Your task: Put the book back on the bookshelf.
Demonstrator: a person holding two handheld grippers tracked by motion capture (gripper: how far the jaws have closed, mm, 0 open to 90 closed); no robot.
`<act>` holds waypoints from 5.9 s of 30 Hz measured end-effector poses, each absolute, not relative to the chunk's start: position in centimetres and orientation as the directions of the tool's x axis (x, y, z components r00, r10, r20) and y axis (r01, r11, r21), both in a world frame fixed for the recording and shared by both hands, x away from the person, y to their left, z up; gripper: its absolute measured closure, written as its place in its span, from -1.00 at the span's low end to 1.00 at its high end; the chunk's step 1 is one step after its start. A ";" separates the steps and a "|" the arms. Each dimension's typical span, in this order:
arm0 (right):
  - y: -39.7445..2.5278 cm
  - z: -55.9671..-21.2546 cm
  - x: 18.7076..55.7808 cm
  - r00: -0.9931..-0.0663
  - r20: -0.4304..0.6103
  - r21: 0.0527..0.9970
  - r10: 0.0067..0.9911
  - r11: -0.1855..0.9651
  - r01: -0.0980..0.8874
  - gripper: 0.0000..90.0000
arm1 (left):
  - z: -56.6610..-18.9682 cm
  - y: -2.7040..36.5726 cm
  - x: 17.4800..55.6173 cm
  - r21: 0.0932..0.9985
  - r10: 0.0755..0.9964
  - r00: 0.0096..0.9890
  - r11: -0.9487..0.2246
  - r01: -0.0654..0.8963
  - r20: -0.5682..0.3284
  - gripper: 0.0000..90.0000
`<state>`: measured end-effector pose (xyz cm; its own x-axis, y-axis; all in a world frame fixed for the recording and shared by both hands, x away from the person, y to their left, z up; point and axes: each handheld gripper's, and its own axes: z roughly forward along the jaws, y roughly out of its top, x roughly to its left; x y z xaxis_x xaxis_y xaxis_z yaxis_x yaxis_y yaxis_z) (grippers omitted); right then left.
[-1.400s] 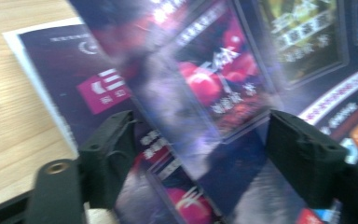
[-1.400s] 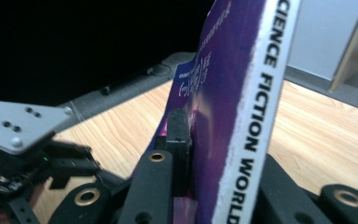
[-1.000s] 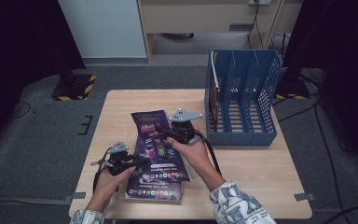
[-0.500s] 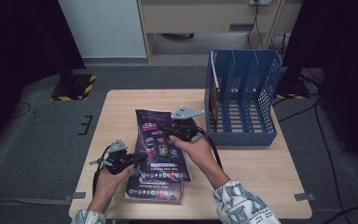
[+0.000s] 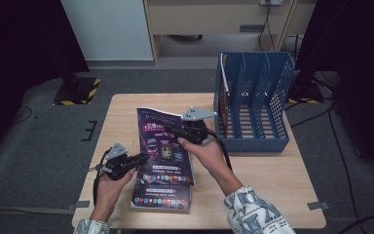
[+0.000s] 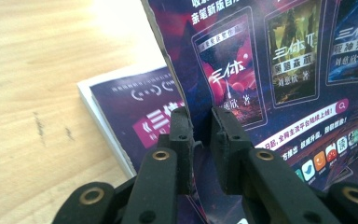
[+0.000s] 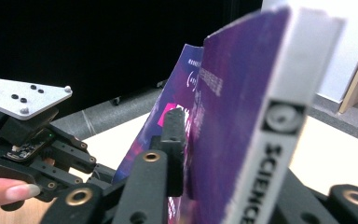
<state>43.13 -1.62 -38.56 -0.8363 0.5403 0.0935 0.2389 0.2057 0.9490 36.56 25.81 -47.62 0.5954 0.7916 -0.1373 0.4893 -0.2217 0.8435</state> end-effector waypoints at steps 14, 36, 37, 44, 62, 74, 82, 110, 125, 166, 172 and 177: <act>-1.7 -37.7 43.4 -0.859 0.108 0.949 0.501 0.204 0.239 0.21 | -47.1 25.9 36.2 0.869 0.788 0.606 -0.222 0.442 -0.108 0.76; -2.0 -37.1 43.8 -0.841 0.149 0.952 0.520 0.156 0.265 0.78 | -47.2 25.9 36.1 0.879 0.791 0.604 -0.213 0.426 -0.101 0.75; -2.0 -37.1 43.8 -0.841 0.149 0.952 0.520 0.156 0.265 0.78 | -47.2 25.9 36.1 0.880 0.791 0.603 -0.212 0.426 -0.102 0.75; -2.1 -37.1 43.9 -0.839 0.162 0.949 0.520 0.152 0.277 0.80 | -47.1 25.8 36.0 0.880 0.791 0.604 -0.220 0.420 -0.091 0.75; -2.1 -37.1 44.1 -0.832 0.168 0.939 0.528 0.170 0.298 0.83 | -47.2 25.8 36.0 0.882 0.797 0.597 -0.218 0.418 -0.086 0.71; -3.0 -36.8 44.0 -0.830 0.181 0.950 0.528 0.125 0.287 0.83 | -49.1 26.6 37.1 0.837 0.860 0.492 -0.168 0.521 -0.134 -0.52; -4.1 -36.0 44.0 -0.817 0.168 0.963 0.552 0.086 0.257 0.84 | -50.5 27.4 37.7 0.782 0.891 0.436 -0.184 0.595 -0.123 -0.84; -6.5 -34.5 43.6 -0.796 0.118 0.980 0.594 0.060 0.190 0.83 | -51.6 30.0 38.0 0.738 0.957 0.283 -0.149 0.659 -0.060 -0.83; -7.9 -34.0 43.1 -0.783 0.108 0.984 0.612 0.047 0.172 0.83 | -52.4 30.8 38.1 0.700 0.969 0.245 -0.152 0.698 -0.034 -0.82; -12.3 -34.3 40.4 -0.765 0.113 0.985 0.634 0.028 0.169 0.83 | -53.7 30.9 38.1 0.700 0.962 0.274 -0.201 0.685 0.008 -0.98; -13.2 -34.7 40.1 -0.757 0.123 0.985 0.642 0.016 0.174 0.83 | -53.7 30.8 38.1 0.699 0.961 0.277 -0.203 0.686 0.008 -0.99; -13.7 -34.8 39.8 -0.755 0.123 0.985 0.644 0.016 0.174 0.84 | -53.7 30.8 38.1 0.698 0.960 0.280 -0.206 0.686 0.009 -1.00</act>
